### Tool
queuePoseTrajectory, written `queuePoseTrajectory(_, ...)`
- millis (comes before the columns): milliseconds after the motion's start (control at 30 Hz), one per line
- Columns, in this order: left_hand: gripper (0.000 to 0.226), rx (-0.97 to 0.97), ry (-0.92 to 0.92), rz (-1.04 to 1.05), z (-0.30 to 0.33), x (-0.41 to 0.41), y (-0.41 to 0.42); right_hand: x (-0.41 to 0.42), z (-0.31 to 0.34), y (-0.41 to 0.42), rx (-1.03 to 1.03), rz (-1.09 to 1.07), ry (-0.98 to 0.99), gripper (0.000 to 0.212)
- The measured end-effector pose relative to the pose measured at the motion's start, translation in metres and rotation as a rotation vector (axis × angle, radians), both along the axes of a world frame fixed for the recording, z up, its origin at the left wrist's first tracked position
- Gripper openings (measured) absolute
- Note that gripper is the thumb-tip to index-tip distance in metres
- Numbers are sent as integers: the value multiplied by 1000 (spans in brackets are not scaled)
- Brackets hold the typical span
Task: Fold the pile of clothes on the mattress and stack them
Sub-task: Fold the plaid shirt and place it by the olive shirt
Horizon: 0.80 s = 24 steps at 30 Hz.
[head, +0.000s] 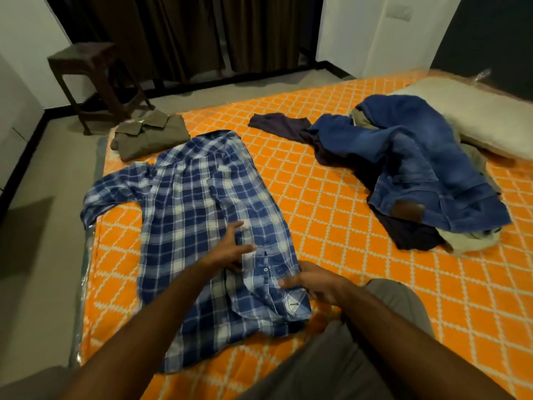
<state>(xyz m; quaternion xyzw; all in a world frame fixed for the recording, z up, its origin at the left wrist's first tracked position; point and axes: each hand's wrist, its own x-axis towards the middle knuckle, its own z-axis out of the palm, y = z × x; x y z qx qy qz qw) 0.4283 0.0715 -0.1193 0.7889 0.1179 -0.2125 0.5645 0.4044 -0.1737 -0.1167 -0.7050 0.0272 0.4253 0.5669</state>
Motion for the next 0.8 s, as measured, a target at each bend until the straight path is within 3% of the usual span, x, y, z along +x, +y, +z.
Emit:
queuePoseTrajectory(100, 91, -62, 14, -62, 8, -30, -10, -1, 5, 1, 100, -54, 59, 41)
queuePoseTrajectory(200, 80, -113, 45, 15, 19, -59, -14, -1, 10, 3, 190, -119, 109, 35)
queuePoseTrajectory(333, 61, -129, 97, 49, 19, -103, -9, -15, -2, 8, -79, 49, -41, 35)
queuePoseTrajectory(400, 46, -88, 105, 17, 13, -119, -4, -20, -3, 8, -119, 71, -69, 37)
queuePoseTrajectory(500, 35, 369, -181, -173, -2, -130, 3, -22, 1, 7, -129, 27, -157, 65)
queuePoseTrajectory(600, 53, 803, -602, -465, -12, -132, 3, -24, 4, 1, -175, 58, -308, 61)
queuePoseTrajectory(700, 51, 990, -805, -712, -17, -131, 2, -26, 7, -13, -209, 148, -388, 46)
queuePoseTrajectory(800, 48, 1039, -841, -758, -20, -129, 0, -26, 5, -23, -275, 315, -459, 50)
